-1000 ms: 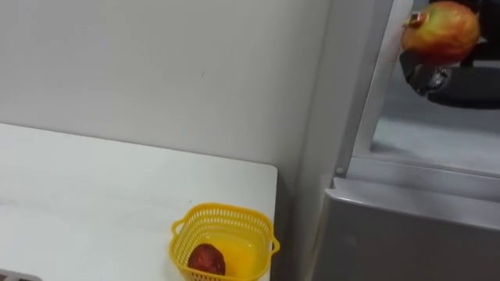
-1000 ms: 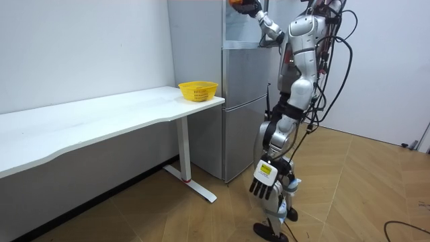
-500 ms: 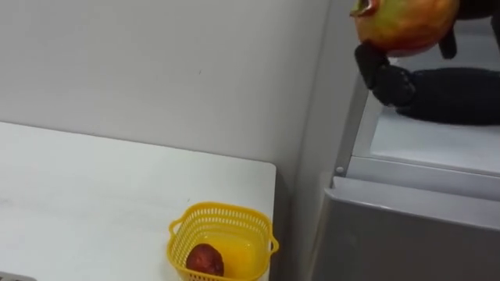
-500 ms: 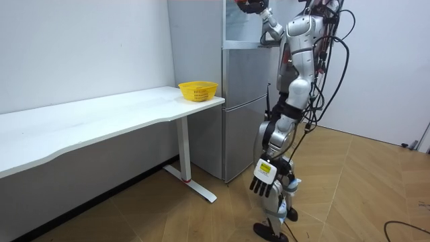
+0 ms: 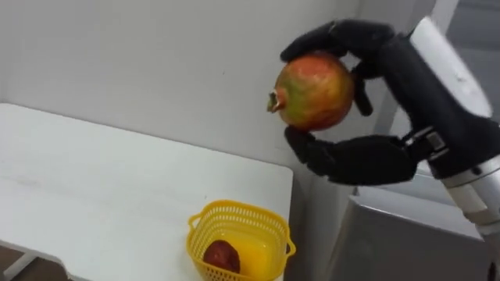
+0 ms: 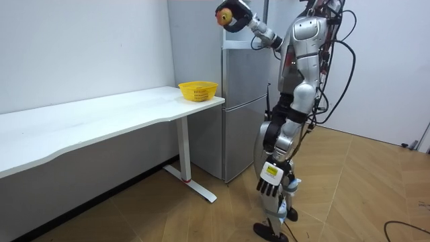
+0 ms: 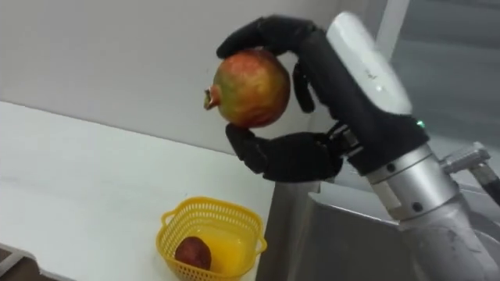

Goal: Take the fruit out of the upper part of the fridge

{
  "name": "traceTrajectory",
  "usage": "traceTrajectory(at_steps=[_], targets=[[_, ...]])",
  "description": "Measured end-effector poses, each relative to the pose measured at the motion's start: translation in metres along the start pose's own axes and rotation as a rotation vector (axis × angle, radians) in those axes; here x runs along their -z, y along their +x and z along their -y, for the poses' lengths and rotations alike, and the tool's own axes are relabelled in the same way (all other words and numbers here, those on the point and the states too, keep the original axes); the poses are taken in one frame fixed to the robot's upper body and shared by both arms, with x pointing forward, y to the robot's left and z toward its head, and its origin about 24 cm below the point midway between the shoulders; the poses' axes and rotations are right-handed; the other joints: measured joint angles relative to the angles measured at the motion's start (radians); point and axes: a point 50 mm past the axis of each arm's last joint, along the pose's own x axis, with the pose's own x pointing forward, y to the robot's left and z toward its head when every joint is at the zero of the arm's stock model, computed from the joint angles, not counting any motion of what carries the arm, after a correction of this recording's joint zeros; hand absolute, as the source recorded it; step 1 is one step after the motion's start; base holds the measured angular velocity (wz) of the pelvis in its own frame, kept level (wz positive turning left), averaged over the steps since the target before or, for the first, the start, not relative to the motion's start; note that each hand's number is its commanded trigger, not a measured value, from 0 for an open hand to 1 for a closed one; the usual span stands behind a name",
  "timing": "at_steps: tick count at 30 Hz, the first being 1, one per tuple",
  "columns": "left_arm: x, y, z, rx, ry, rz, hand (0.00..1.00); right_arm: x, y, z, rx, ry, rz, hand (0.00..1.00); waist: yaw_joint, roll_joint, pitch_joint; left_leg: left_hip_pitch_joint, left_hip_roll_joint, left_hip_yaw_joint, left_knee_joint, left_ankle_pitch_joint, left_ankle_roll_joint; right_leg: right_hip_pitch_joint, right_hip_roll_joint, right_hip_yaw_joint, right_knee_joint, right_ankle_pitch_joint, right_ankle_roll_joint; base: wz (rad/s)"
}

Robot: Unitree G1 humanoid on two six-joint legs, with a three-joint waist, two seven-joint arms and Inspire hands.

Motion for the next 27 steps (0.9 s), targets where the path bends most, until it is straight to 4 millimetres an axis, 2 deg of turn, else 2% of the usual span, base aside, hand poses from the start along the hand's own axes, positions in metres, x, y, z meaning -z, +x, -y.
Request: traceTrajectory(at_steps=[3, 8, 10, 13, 16, 18, 21, 24, 27], targets=[[0.003, -0.001, -0.003, 0.005, 0.003, -0.012, 0.0, 0.007, 0.0, -0.008, -0.018, 0.006, -0.036, 1.0, 0.027, 0.0, 0.0009, 0.0, 0.0, -0.003, 0.0, 0.0, 0.0, 0.001, 0.0, -0.007, -0.001, 0.0, 0.0, 0.03], [-0.001, -0.001, -0.007, 0.003, 0.03, -0.014, 0.0, 0.037, -0.009, -0.043, -0.172, 0.031, -0.181, 1.0, 0.041, -0.006, 0.0037, -0.006, -0.004, -0.036, 0.003, 0.0, 0.0, 0.01, -0.003, -0.039, 0.0, 0.0, 0.001, 0.18], [-0.004, 0.0, -0.009, -0.003, 0.033, -0.01, 0.0, 0.046, -0.013, -0.048, -0.208, 0.03, -0.228, 1.0, 0.047, -0.014, 0.0074, -0.019, -0.005, -0.048, 0.003, 0.001, -0.001, 0.006, -0.003, -0.049, 0.0, 0.0, 0.001, 0.18], [-0.002, 0.0, -0.009, -0.005, 0.032, -0.016, 0.0, 0.051, -0.015, -0.05, -0.225, 0.017, -0.248, 1.0, 0.05, -0.022, 0.0053, -0.034, -0.005, -0.054, 0.016, 0.001, -0.002, -0.001, -0.002, -0.054, -0.002, 0.0, 0.001, 0.13], [-0.002, 0.0, -0.01, -0.004, 0.025, -0.016, 0.0, 0.062, -0.019, -0.053, -0.243, -0.001, -0.297, 1.0, 0.075, -0.029, 0.0067, -0.034, -0.004, -0.057, 0.019, 0.001, -0.002, 0.0, -0.002, -0.065, -0.002, 0.0, 0.001, 0.04], [-0.004, -0.001, -0.012, -0.008, 0.028, -0.007, 0.0, 0.075, -0.027, -0.059, -0.272, 0.001, -0.36, 1.0, 0.088, -0.042, 0.0086, -0.038, -0.005, -0.065, 0.022, 0.002, -0.002, 0.0, -0.003, -0.076, -0.002, 0.0, 0.001, 0.1], [-0.006, 0.0, -0.012, -0.008, 0.031, 0.0, 0.0, 0.081, -0.031, -0.066, -0.302, 0.01, -0.391, 1.0, 0.101, -0.052, 0.0117, -0.053, -0.007, -0.077, 0.03, 0.001, -0.003, -0.005, -0.003, -0.08, -0.002, 0.0, 0.001, 0.08], [-0.008, 0.0, -0.015, -0.013, 0.036, 0.004, 0.0, 0.088, -0.039, -0.077, -0.349, 0.02, -0.432, 1.0, 0.127, -0.064, 0.0058, -0.066, -0.007, -0.078, 0.034, 0.002, -0.003, -0.016, -0.003, -0.079, -0.002, 0.0, 0.001, 0.02], [-0.009, -0.001, -0.02, -0.026, 0.047, -0.006, 0.0, 0.099, -0.053, -0.093, -0.423, 0.029, -0.499, 1.0, 0.148, -0.074, 0.0067, -0.067, -0.008, -0.08, 0.038, 0.002, -0.003, -0.011, -0.003, -0.081, -0.002, 0.0, 0.001, 0.09]])
